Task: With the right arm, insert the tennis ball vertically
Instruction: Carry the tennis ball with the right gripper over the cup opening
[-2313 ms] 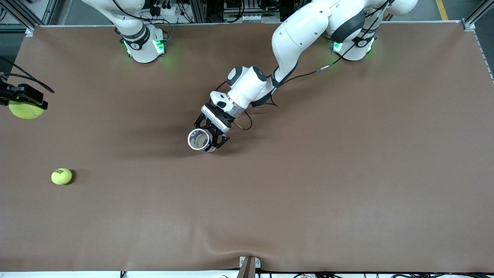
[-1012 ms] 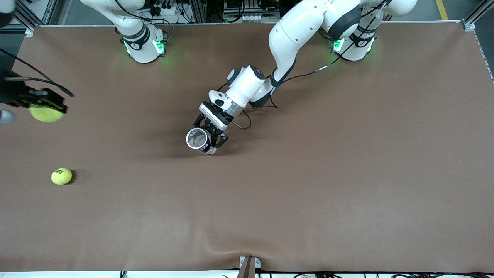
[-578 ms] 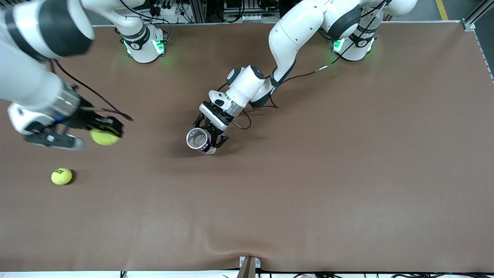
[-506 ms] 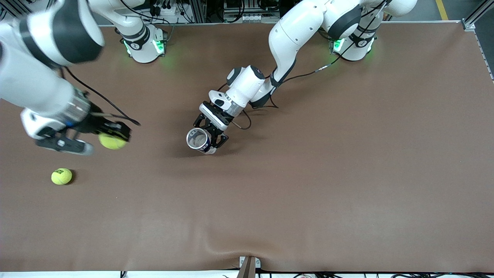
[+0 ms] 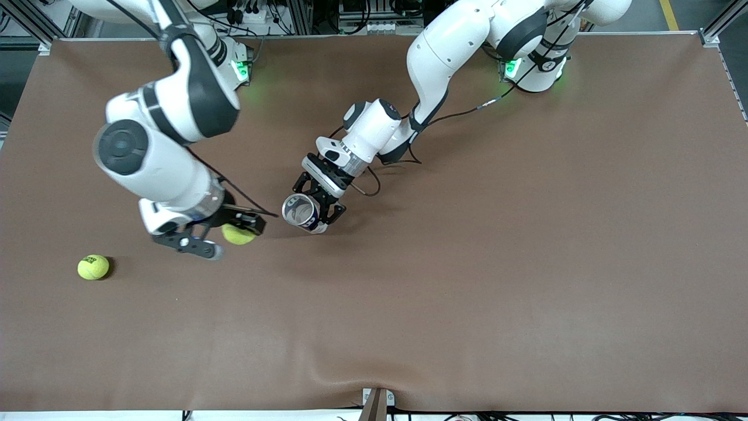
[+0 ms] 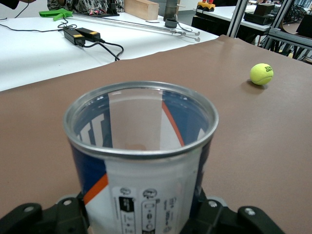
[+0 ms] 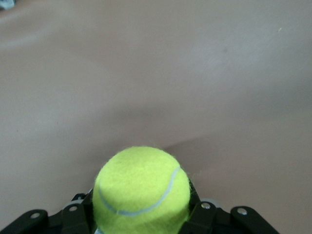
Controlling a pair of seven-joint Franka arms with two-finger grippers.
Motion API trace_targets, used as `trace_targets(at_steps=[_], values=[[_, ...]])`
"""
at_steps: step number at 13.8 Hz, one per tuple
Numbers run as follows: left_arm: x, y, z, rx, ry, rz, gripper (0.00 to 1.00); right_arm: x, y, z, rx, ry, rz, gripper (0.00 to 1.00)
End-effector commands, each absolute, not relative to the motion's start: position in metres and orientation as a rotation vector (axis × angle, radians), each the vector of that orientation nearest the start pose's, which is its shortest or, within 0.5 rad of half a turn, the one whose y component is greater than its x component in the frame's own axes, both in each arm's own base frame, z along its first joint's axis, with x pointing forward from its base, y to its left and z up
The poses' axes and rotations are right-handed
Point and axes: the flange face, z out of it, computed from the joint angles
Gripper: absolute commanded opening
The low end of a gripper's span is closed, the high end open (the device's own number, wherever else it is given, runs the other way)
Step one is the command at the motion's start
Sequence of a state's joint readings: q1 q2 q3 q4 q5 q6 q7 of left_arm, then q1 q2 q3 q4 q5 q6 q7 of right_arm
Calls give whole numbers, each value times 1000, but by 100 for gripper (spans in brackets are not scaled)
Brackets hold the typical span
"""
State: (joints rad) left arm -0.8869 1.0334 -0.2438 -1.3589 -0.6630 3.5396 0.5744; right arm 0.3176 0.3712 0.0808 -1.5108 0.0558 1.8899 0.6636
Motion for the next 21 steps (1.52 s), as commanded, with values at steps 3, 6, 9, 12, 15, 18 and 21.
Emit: trace_targets(at_steps=[3,6,9,12,15,18,21], values=[[442,-613,217,-3047,1066,-1676,76,593,302,427,-3071,371,122,21],[441,-613,217,-3049,1067,-1676,76,586,306,411,-3087,353,158,20],[441,-613,217,-3049,1067,-1676,77,581,314,404,-3094,333,174,20],[441,-613,217,-3049,1067,-1676,77,575,324,400,-3102,315,187,20],[441,-613,216,-3051,1066,-1673,77,572,330,399,-3104,306,190,25],[441,-613,217,-3049,1067,-1676,77,571,331,396,-3106,304,195,55],[441,-613,216,-3049,1068,-1673,76,572,330,395,-3106,306,195,100]])
